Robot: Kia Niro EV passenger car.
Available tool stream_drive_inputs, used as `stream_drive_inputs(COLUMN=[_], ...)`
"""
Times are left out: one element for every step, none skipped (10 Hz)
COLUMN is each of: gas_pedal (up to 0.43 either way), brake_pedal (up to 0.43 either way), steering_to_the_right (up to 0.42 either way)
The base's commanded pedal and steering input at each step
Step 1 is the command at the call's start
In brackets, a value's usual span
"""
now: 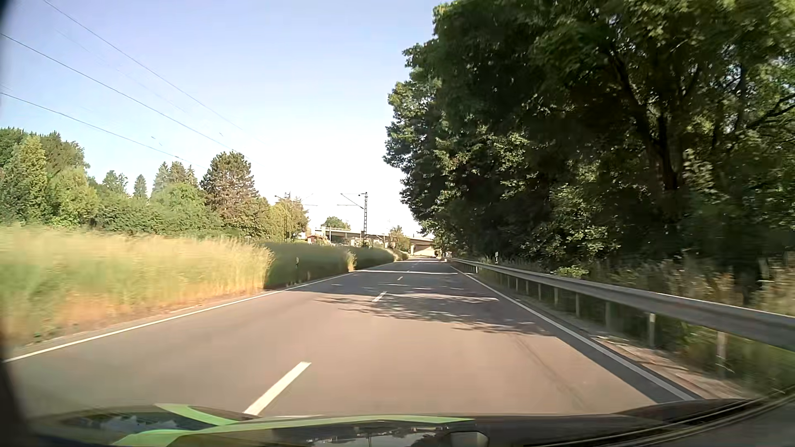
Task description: Follow the waypoints while adhering to traffic rules and regulations
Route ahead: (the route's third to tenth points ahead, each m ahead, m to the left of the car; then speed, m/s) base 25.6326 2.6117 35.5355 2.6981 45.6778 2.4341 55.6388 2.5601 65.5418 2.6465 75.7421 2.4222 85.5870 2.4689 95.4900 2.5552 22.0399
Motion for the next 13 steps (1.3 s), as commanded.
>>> stream_drive_inputs(gas_pedal=[0.177,0.169,0.169,0.157,0.157,0.157,0.157,0.177,0.209,0.209,0.209,0.209,0.209], brake_pedal=[0.0,0.0,0.0,0.0,0.0,0.0,0.0,0.0,0.0,0.0,0.0,0.0,0.0], steering_to_the_right=[-0.001,-0.001,-0.001,-0.001,-0.001,-0.001,-0.001,-0.001,-0.001,-0.001,-0.001,-0.001,-0.001])
